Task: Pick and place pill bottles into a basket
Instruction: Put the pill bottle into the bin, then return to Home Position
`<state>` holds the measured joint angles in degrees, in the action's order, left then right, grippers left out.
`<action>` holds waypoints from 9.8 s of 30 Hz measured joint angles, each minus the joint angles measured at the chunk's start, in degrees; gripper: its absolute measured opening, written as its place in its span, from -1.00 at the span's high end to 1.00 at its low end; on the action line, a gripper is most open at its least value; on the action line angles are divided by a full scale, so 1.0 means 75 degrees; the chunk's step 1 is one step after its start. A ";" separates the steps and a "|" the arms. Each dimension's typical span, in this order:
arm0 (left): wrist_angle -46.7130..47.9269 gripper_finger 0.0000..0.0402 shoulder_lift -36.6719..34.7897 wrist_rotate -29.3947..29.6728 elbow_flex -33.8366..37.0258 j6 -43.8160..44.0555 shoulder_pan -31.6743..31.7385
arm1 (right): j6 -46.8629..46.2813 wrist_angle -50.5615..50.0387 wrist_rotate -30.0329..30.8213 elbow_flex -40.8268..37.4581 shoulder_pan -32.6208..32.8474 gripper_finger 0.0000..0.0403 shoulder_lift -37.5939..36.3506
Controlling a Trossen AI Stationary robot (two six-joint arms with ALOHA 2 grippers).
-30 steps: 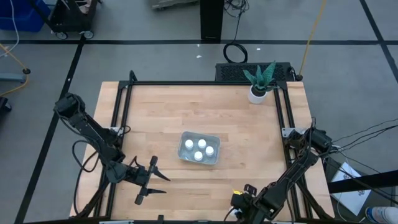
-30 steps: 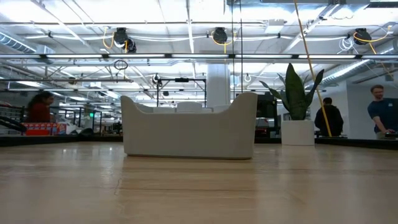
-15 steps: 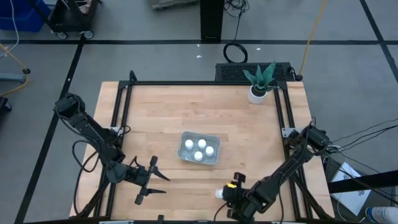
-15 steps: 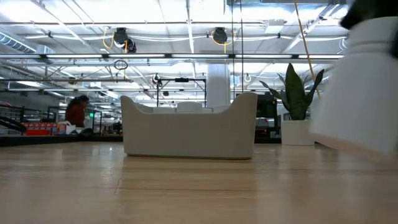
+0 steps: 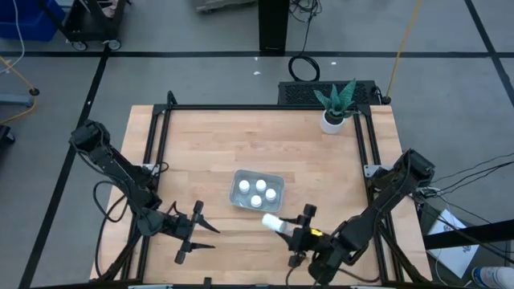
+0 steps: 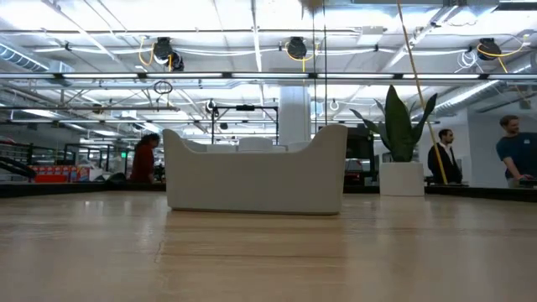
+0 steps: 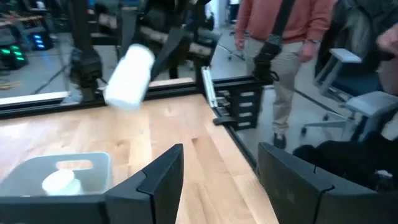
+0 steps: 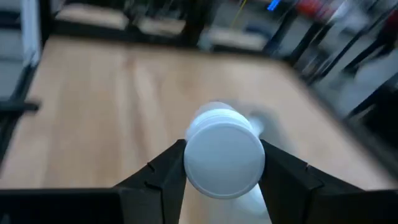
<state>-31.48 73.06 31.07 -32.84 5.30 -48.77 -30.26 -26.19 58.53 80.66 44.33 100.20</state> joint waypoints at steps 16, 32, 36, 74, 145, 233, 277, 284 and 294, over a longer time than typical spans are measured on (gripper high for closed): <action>-0.0141 0.15 -0.0451 0.1525 -0.0003 -0.0501 -0.0078 | 0.3611 0.2253 0.0563 0.0000 -0.1286 0.25 -0.0346; 0.0537 0.21 -0.0865 0.2291 -0.0003 -0.0622 -0.0724 | 0.3528 0.1765 -0.4625 0.0081 -0.3541 0.25 -0.0717; 0.0704 0.24 -0.0972 0.2843 -0.0003 -0.0705 -0.0907 | 0.3408 0.0879 -0.4874 0.0529 -0.3746 0.26 -0.0714; 0.1651 0.24 -0.1510 0.3474 -0.0003 -0.0608 -0.1524 | 0.3700 -0.4330 -0.7633 0.5664 -0.4679 0.26 0.3363; 0.2197 0.24 -0.1508 0.3469 -0.0003 -0.0108 -0.1524 | 0.3983 -0.2987 -0.8198 0.4430 -0.4991 -0.19 0.4103; -0.2561 0.24 -0.2974 -0.6882 0.4304 -0.0516 0.7320 | 0.3424 0.5258 -0.5159 -1.0072 -0.1625 -0.11 -1.1594; -0.1169 0.24 -0.5036 -0.8397 0.4296 0.0357 0.9545 | 0.3330 0.3768 -0.8499 -1.0614 -0.5067 -0.10 -1.3312; 0.1047 0.24 -0.6700 -0.7026 0.4299 0.0444 0.9529 | 0.3343 0.3730 -0.8421 -1.0622 -0.5122 -0.11 -1.3309; 0.2664 0.24 -0.7839 -0.4217 0.4301 0.0259 0.8286 | 0.3384 0.3707 -0.8385 -1.0631 -0.5122 -0.10 -1.3309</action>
<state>-11.51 14.26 -0.57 -0.58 7.24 13.37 -4.88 1.61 -4.36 0.93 5.91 0.38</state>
